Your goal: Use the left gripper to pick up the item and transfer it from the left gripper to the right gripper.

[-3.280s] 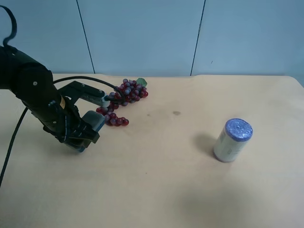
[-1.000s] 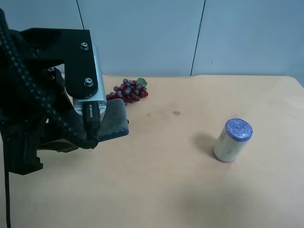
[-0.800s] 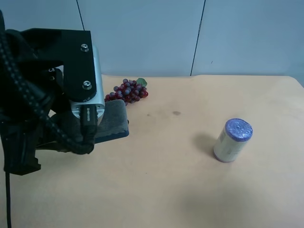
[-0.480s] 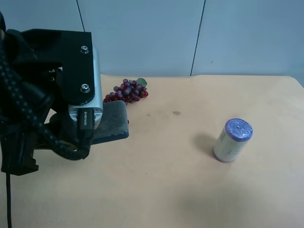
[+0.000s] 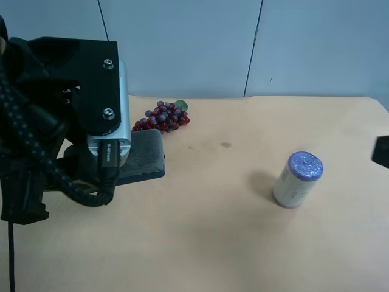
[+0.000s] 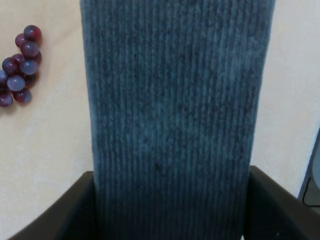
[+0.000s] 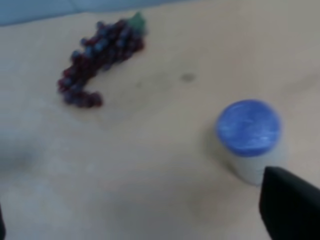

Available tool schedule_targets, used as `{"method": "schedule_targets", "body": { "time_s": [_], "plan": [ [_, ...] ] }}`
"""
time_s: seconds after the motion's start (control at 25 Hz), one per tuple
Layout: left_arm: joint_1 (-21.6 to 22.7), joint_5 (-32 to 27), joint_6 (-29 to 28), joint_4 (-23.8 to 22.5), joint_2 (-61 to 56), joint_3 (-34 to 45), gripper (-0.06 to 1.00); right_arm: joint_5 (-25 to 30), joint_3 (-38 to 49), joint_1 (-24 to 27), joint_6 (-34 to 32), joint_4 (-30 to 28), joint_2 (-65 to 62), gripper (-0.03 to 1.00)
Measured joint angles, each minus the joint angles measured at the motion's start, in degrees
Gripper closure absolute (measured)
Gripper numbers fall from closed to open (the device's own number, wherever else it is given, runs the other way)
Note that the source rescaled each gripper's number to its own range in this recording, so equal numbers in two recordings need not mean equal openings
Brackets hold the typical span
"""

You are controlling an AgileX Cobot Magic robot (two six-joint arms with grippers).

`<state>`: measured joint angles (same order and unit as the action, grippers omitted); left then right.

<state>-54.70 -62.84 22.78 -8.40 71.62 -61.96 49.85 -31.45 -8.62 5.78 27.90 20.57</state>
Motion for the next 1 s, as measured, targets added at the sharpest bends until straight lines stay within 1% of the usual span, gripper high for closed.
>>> {"method": "schedule_targets", "body": {
  "time_s": [0.12,0.24,0.28,0.32,0.44,0.52,0.6,0.68,0.88,1.0],
  "plan": [
    [0.00,0.00,0.00,0.00,0.00,0.00,0.94,-1.76,0.00,0.00,10.07,11.20,8.70,-0.03],
    [0.00,0.00,0.00,0.00,0.00,0.00,0.94,-2.25,0.00,0.00,23.22,24.93,17.52,-0.03],
    [0.00,0.00,0.00,0.00,0.00,0.00,0.94,-2.06,0.00,0.00,26.93,28.97,19.91,-0.03],
    [0.00,0.00,0.00,0.00,0.00,0.00,0.94,-1.56,0.00,0.00,32.05,34.38,22.76,-0.03],
    [0.00,0.05,0.02,0.00,0.00,0.00,0.94,1.58,0.00,0.00,42.81,45.08,30.97,-0.03],
    [0.00,0.12,0.02,0.00,0.00,0.00,0.94,3.49,0.00,0.00,47.35,49.19,35.34,-0.03],
    [0.00,0.16,0.02,0.00,0.00,0.00,0.94,4.62,0.00,0.00,50.75,51.73,38.97,-0.03],
    [0.00,0.19,0.02,0.00,0.00,0.00,0.94,5.76,0.00,0.00,53.45,53.07,42.05,-0.03],
    [0.00,0.85,0.02,0.00,0.00,0.00,0.94,9.43,-0.04,0.00,58.25,57.70,46.23,-0.03],
    [0.00,1.48,0.02,0.00,0.00,0.00,0.94,10.98,-0.04,0.00,60.09,59.07,47.77,-0.03]
  ]
}}
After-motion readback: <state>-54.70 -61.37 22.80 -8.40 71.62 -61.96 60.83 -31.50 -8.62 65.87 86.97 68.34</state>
